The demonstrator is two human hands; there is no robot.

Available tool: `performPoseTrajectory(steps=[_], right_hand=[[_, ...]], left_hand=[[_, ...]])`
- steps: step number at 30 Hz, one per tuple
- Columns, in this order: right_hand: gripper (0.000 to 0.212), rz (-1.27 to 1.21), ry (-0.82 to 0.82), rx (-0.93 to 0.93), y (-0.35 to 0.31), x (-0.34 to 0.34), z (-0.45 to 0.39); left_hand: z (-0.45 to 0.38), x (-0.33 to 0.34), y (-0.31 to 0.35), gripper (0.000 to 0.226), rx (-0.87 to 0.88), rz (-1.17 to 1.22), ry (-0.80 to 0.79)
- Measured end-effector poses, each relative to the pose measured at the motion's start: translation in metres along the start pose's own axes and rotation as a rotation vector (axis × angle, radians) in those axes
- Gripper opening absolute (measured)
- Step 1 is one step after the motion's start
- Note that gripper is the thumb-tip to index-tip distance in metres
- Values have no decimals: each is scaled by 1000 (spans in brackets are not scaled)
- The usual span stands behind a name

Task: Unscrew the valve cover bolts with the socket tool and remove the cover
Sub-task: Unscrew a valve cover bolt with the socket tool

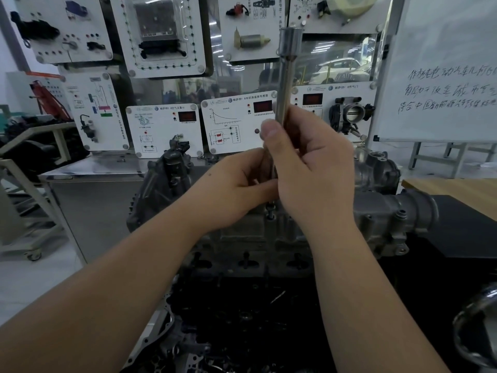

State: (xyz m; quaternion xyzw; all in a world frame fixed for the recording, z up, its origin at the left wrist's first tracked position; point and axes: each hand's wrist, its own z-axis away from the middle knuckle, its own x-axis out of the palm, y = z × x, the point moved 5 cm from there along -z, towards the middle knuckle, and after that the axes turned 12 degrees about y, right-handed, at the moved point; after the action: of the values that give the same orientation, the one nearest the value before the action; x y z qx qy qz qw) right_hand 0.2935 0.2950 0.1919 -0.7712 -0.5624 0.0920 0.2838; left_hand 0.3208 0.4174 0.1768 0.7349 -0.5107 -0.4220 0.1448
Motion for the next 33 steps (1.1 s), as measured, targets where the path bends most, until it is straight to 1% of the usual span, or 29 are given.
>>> performPoseTrajectory(steps=[3,4,6,7,9,11,13,15,18,20,22,24,25,26,28,29,32,33], right_hand=[[19,4,2,-12,-1,0,2],[26,8,-4,3,-1,1,2],[47,-19,14,48,2,1,2],[49,-37,22,60,4,0,1],[43,-42,9,52,4,1,0],[29,-35,11,21,3,2,-1],[15,-23,51,-13,3,-2,-1],[18,11,61,-36,1,-3,-1],[30,4,56,-4,1,-2,-1],[33,-24,67,35,3,-4,-2],[24,-26,41,50,3,-3,-2],[11,-1,8,35,2,-1,-1],[12,14,9,20,2,-1,-1],[18,28,16,6,2,-2,-1],[23,43,4,6,3,-1,0],[24,47,-13,23,4,0,1],[45,11,-12,89,8,1,2],[45,-8,-19,96,9,1,2]], left_hand=[[1,-1,-1,44,14,10,-10],[1,-2,-1,44,13,26,-15],[1,-3,-1,42,0,47,-27],[1,-4,-1,40,-5,53,-33],[1,-4,-2,37,-19,63,-27],[0,-3,-2,39,-30,50,9],[-1,-1,-3,32,-18,15,21],[-1,0,-3,25,2,-12,7],[0,-2,-1,38,-14,24,-23],[1,-3,-1,33,-21,21,-37],[0,-2,-2,27,-16,8,-35],[0,-1,0,35,-18,15,-14],[0,-1,0,40,-18,6,-8],[0,-1,0,40,-10,0,-7],[0,-1,0,35,8,8,-7],[0,-2,0,35,10,21,-10],[1,-3,1,39,-13,76,-33],[1,-4,1,40,-26,78,-42]])
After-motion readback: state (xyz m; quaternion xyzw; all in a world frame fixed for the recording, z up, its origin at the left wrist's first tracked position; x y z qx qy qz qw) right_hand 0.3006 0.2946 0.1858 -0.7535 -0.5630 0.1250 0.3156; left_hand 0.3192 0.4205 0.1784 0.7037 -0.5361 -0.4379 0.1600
